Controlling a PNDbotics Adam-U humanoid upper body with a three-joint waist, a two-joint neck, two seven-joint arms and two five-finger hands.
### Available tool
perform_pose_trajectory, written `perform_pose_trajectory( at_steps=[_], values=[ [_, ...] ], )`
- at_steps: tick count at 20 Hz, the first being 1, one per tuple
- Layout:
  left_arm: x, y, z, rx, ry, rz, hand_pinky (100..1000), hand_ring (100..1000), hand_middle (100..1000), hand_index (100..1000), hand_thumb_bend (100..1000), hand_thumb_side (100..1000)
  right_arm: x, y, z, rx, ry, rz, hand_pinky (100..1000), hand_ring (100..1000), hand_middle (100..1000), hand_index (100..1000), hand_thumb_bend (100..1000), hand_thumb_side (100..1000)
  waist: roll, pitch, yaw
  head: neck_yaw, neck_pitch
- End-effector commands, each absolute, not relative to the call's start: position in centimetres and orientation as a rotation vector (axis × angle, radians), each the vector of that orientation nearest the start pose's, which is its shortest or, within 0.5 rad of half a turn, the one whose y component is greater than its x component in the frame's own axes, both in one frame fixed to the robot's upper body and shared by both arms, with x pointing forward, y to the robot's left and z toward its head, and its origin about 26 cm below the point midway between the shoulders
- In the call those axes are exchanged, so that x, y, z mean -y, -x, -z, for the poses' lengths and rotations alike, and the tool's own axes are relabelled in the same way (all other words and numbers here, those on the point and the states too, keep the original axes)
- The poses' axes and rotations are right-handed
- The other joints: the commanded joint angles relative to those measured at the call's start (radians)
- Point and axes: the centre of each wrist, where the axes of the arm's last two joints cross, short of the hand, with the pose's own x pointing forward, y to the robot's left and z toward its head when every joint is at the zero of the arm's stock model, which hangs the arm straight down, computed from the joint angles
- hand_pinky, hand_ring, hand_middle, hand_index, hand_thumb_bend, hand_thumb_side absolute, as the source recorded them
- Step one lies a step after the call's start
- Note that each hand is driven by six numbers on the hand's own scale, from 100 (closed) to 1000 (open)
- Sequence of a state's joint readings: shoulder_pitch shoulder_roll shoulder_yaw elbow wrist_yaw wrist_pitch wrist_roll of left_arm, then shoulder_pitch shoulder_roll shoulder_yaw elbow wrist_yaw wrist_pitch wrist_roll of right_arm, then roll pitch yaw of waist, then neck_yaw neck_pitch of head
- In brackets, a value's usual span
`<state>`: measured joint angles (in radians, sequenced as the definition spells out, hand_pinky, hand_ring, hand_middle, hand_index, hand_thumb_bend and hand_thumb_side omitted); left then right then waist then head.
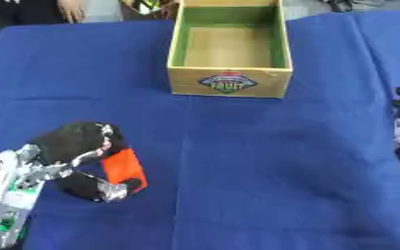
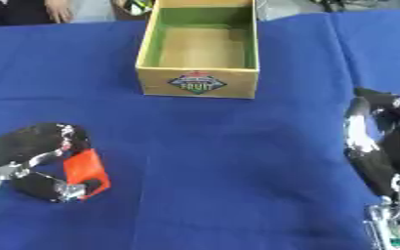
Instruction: Pick up objects on the table and place them in the box.
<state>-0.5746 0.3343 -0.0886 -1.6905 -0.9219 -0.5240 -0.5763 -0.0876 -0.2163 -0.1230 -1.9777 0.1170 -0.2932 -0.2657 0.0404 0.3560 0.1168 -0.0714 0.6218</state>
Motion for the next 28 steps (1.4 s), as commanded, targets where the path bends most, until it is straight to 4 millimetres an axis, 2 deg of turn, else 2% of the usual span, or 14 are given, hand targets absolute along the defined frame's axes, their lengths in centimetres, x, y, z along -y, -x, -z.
perform_pose_trajectory(
  at_steps=[1,2,3,6,8,9,10,15,22,28],
  values=[
    [-23.9,-36.3,-24.9,-2.287,1.124,-2.277,138,421,383,492,125,535,29.7,-27.3,-14.4,2.413,0.488,0.026,707,746,475,578,100,344,-0.001,-0.019,-0.006,0.008,-0.021],
    [-23.9,-36.4,-25.4,-2.284,1.137,-2.257,138,421,383,492,125,535,29.7,-27.3,-14.4,2.415,0.487,0.026,707,746,475,578,100,344,0.0,-0.019,-0.009,0.011,-0.023],
    [-23.9,-36.5,-26.1,-2.273,1.16,-2.235,141,420,383,486,183,532,29.7,-27.3,-14.4,2.416,0.487,0.027,707,745,475,577,100,344,0.001,-0.02,-0.016,0.017,-0.026],
    [-24.1,-37.1,-27.8,-2.24,1.231,-2.185,146,422,398,491,222,500,29.7,-27.3,-14.4,2.421,0.481,0.026,707,745,475,577,100,344,0.005,-0.02,-0.037,0.039,-0.031],
    [-24.3,-37.6,-28.6,-2.225,1.273,-2.155,150,425,420,508,199,447,29.7,-27.3,-14.4,2.423,0.477,0.024,707,745,475,576,100,344,0.008,-0.02,-0.051,0.05,-0.033],
    [-24.3,-37.9,-29.0,-2.22,1.29,-2.146,154,427,432,524,124,374,29.7,-27.3,-14.4,2.423,0.475,0.022,707,745,475,576,100,344,0.01,-0.019,-0.058,0.055,-0.034],
    [-24.4,-38.2,-29.4,-2.214,1.309,-2.14,157,430,437,532,100,343,29.6,-27.4,-14.5,2.425,0.473,0.02,707,745,475,576,100,344,0.012,-0.018,-0.065,0.06,-0.035],
    [-24.9,-40.0,-30.8,-2.213,1.375,-2.132,161,435,454,535,100,248,29.4,-27.5,-14.6,2.434,0.455,0.008,707,745,474,575,100,346,0.021,-0.012,-0.104,0.088,-0.044],
    [-26.2,-43.0,-31.8,-2.287,1.555,-2.08,151,426,459,499,100,266,29.0,-27.6,-14.7,2.449,0.422,-0.009,708,747,474,575,100,348,0.029,-0.003,-0.175,0.14,-0.065],
    [-27.7,-44.7,-32.9,-2.33,1.794,-1.783,174,423,474,484,100,227,28.4,-27.9,-15.1,2.462,0.372,-0.048,709,748,474,575,100,349,0.053,0.003,-0.24,0.172,-0.061]
  ],
)
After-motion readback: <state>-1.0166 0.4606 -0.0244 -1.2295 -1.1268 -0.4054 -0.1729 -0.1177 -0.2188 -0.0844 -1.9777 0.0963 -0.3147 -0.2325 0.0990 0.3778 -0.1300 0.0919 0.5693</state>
